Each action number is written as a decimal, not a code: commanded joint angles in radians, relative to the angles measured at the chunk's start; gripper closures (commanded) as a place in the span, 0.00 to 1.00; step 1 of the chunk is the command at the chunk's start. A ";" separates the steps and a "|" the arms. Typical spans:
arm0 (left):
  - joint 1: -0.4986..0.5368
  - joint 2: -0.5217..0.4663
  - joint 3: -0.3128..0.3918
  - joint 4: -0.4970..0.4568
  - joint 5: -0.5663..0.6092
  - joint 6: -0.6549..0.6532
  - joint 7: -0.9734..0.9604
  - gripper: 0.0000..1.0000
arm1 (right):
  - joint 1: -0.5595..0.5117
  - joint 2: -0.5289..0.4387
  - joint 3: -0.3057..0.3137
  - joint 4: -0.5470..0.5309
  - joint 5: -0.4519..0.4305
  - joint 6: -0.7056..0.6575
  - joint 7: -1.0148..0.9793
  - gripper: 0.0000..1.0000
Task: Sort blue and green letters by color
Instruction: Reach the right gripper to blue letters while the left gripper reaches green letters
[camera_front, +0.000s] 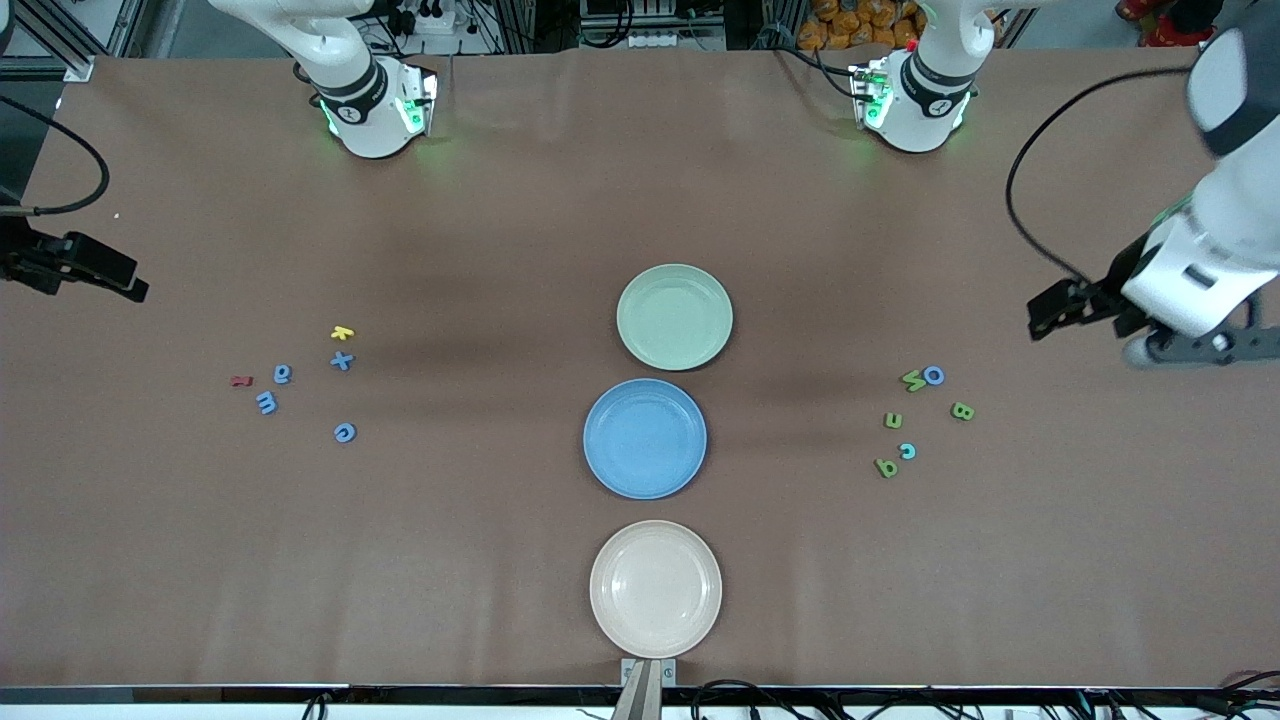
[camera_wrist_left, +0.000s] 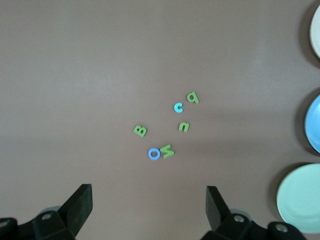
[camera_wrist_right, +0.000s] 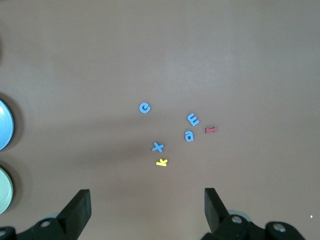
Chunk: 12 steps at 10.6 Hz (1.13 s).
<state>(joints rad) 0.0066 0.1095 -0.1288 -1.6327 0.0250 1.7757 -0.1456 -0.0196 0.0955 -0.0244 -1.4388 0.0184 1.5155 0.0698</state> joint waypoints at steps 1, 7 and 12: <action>0.012 -0.016 0.005 -0.208 -0.007 0.227 0.064 0.00 | -0.003 0.059 0.001 -0.032 0.020 0.061 0.106 0.00; 0.058 0.139 0.006 -0.260 0.015 0.369 0.216 0.00 | -0.005 0.105 0.043 -0.438 0.064 0.547 0.125 0.00; 0.059 0.203 0.005 -0.331 0.090 0.488 0.218 0.15 | -0.005 0.282 0.078 -0.584 0.063 0.909 0.127 0.00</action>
<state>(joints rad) 0.0645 0.3108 -0.1223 -1.9121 0.0924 2.1948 0.0563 -0.0157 0.3077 0.0453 -1.9723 0.0627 2.2661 0.1905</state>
